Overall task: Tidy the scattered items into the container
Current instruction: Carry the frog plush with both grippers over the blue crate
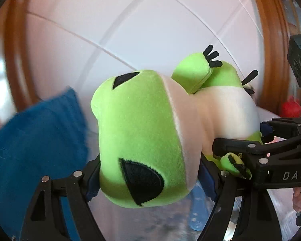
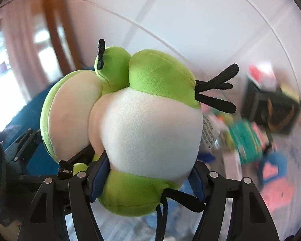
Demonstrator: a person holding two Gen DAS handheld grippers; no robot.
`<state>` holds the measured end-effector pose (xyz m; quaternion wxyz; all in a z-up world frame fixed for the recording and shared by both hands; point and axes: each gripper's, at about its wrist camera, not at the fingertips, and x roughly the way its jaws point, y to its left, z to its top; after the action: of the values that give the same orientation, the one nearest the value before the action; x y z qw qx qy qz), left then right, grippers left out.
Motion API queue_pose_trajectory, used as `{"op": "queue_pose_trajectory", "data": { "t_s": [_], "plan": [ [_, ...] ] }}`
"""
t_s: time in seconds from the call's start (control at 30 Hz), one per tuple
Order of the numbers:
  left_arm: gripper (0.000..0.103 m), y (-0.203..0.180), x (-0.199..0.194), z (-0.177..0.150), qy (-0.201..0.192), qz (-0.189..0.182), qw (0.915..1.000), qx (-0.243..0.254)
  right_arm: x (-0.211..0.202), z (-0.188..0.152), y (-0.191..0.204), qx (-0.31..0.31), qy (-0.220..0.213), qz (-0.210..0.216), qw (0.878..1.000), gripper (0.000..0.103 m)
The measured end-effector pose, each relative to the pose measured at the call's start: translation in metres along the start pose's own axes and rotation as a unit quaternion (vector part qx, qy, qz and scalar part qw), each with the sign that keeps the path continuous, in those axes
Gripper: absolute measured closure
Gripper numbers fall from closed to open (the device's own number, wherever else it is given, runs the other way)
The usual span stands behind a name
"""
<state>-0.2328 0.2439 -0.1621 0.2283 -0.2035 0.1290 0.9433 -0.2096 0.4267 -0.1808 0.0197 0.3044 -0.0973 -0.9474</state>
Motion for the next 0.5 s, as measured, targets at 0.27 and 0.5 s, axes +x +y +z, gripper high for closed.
{"op": "queue_pose_trajectory", "data": {
  "t_s": [0.27, 0.5],
  "plan": [
    [0.023, 0.109, -0.089, 0.034, -0.035, 0.115, 0.9926, -0.02, -0.018, 0.06, 0.131, -0.075, -0.05, 0.084, 0.992, 0.034],
    [0.022, 0.231, -0.135, 0.012, -0.026, 0.165, 0.9852, -0.039, 0.006, 0.071, 0.271, -0.101, -0.04, 0.137, 0.985, 0.032]
  ]
}}
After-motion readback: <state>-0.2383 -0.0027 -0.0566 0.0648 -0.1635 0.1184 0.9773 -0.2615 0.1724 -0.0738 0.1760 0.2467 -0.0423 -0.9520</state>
